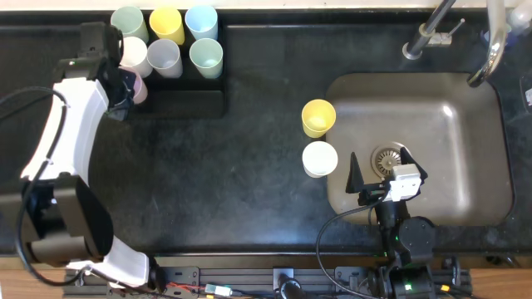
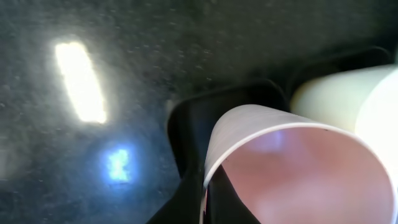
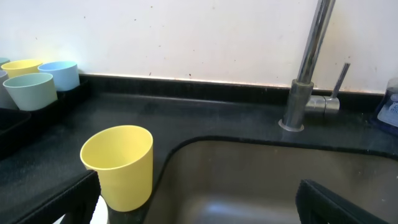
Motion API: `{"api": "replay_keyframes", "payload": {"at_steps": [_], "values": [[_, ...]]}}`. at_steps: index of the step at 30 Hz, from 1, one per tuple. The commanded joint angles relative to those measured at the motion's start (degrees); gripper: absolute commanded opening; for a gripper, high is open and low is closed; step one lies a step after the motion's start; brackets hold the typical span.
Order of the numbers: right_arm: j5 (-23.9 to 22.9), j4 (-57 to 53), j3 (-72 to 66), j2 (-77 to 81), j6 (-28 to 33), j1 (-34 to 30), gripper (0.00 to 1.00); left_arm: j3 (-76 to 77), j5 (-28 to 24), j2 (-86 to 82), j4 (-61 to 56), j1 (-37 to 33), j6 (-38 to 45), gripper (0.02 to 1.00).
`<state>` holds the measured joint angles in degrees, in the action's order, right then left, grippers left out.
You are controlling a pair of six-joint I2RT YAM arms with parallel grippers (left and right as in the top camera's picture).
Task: Store Cups
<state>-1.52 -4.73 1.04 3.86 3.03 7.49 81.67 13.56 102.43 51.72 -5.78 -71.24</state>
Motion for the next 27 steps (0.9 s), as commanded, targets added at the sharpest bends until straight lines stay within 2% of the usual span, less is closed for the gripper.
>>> {"api": "replay_keyframes", "payload": {"at_steps": [1, 12, 14, 18, 20, 26, 27], "values": [[0.0, 0.3, -0.8, -0.6, 0.0, -0.4, 0.998, -0.3, 1.9, 1.6, 0.6, -0.7, -1.0, 0.036], [0.0, 0.3, -0.8, -0.6, 0.0, -0.4, 0.998, -0.3, 1.5, 3.6, 0.6, -0.6, -0.8, 0.036], [0.0, 0.3, -0.8, -0.6, 0.0, -0.4, 0.996, -0.3, 1.5, 3.6, 0.6, -0.6, -0.8, 0.071], [0.0, 0.3, -0.8, -0.6, 0.0, -0.4, 0.998, -0.3, 0.7, 3.4, 0.4, -0.6, -0.8, 0.397], [0.0, 0.3, -0.8, -0.6, 0.0, -0.4, 0.996, -0.3, 0.4, 1.9, 0.5, -0.6, -0.8, 0.454], [0.0, 0.3, -0.8, -0.6, 0.0, -0.4, 0.996, -0.3, 0.4, -11.1, 2.2, -0.3, -0.7, 0.524], [0.0, 0.3, -0.8, -0.6, 0.0, -0.4, 0.998, -0.3, 0.5, -16.8, 0.9, 0.9, 2.3, 0.549]]}}
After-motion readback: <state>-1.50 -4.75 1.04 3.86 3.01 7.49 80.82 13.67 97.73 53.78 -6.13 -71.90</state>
